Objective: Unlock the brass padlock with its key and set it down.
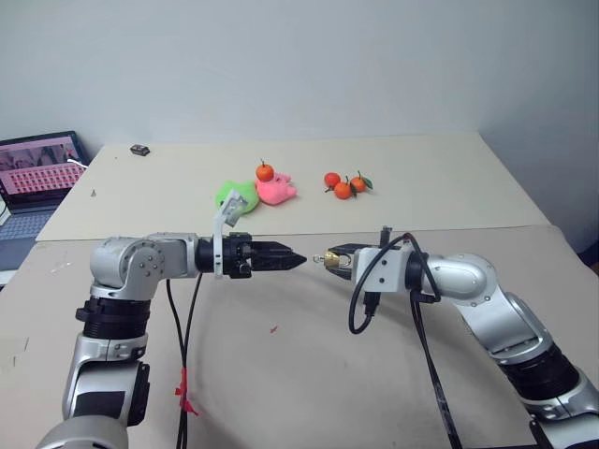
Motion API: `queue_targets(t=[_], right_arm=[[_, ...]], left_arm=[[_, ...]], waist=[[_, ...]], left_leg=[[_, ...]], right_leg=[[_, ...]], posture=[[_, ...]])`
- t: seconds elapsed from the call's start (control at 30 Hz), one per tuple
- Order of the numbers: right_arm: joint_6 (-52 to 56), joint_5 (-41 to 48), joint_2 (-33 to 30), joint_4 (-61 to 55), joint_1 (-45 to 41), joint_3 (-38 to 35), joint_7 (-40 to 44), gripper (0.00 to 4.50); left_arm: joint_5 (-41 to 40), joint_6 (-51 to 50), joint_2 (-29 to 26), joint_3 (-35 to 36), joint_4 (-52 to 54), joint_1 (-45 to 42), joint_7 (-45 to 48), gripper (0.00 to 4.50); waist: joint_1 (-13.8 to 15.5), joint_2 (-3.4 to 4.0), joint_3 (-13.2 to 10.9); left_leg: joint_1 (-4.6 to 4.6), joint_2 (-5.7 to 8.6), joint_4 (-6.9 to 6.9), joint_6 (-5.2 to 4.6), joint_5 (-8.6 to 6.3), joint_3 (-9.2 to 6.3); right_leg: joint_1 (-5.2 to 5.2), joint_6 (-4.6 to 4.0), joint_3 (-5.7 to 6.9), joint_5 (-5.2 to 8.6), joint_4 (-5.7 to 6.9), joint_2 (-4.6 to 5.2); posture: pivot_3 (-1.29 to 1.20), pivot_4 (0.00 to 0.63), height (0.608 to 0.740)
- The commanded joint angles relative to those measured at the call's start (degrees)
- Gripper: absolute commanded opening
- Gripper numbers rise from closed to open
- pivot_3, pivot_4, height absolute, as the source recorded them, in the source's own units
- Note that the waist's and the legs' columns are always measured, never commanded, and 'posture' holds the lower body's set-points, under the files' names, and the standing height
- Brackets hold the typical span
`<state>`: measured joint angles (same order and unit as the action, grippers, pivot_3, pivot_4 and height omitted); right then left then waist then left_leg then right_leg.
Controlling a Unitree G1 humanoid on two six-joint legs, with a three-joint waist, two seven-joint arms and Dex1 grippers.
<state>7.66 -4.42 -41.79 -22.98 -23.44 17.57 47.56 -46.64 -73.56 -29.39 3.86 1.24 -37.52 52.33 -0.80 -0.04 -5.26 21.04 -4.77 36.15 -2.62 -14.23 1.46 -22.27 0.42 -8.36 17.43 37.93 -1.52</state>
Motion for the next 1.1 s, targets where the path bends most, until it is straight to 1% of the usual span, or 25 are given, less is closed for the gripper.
queue_targets(t=[0.03, 0.37, 0.5, 0.63, 1.1], right_arm=[[-0.1, 0.2, 0.2, -3.6, -0.2, -2.1, 0.2, 0.91], [2.1, 1.3, 0.7, -5.8, -0.8, -3.6, 0.4, 0.91], [3.2, 1.6, 1.2, -6.5, -1.0, -4.1, 0.4, 0.91], [3.7, 1.7, 1.3, -6.6, -1.0, -4.4, 0.5, 0.91], [4.5, 2.1, 1.4, -7.3, -0.8, -4.3, 0.8, 0.91]], left_arm=[[-1.4, -1.0, -0.1, 0.7, 0.2, -1.0, -0.7, 2.83], [-2.3, -1.5, 0.4, -0.4, 0.2, -1.0, -0.8, 2.83], [-3.3, -2.0, 1.8, 0.0, 0.2, -1.7, -1.3, 2.83], [-3.9, -2.0, 2.0, 0.1, 0.2, -2.1, -1.5, 1.75], [-4.9, -2.5, 2.2, 0.4, 0.5, -2.1, -2.0, 1.75]], waist=[[-0.1, -0.01, 0.0], [0.0, -0.01, 0.0], [0.0, -0.01, 0.0], [-0.1, -0.01, 0.0], [-0.1, -0.02, 0.0]], left_leg=[[0.00, 0.00, -0.01, 0.01, 0.00, 0.00], [-0.01, 0.01, -0.04, 0.11, 0.07, -0.01], [0.00, 0.01, -0.06, 0.11, 0.07, -0.02], [0.02, 0.01, -0.06, 0.11, 0.07, -0.02], [0.02, 0.02, -0.13, 0.32, 0.19, -0.02]], right_leg=[[0.00, 0.00, 0.00, 0.00, 0.03, 0.00], [0.00, -0.01, 0.00, 0.00, 0.03, 0.00], [-0.01, -0.01, 0.01, 0.00, 0.03, 0.01], [-0.01, -0.01, 0.00, 0.00, 0.02, 0.01], [0.00, 0.00, 0.00, 0.01, 0.00, 0.01]], posture=[[0.00, 0.150, 0.660], [0.00, 0.150, 0.660], [0.00, 0.150, 0.660], [0.00, 0.150, 0.660], [0.00, 0.150, 0.660]])
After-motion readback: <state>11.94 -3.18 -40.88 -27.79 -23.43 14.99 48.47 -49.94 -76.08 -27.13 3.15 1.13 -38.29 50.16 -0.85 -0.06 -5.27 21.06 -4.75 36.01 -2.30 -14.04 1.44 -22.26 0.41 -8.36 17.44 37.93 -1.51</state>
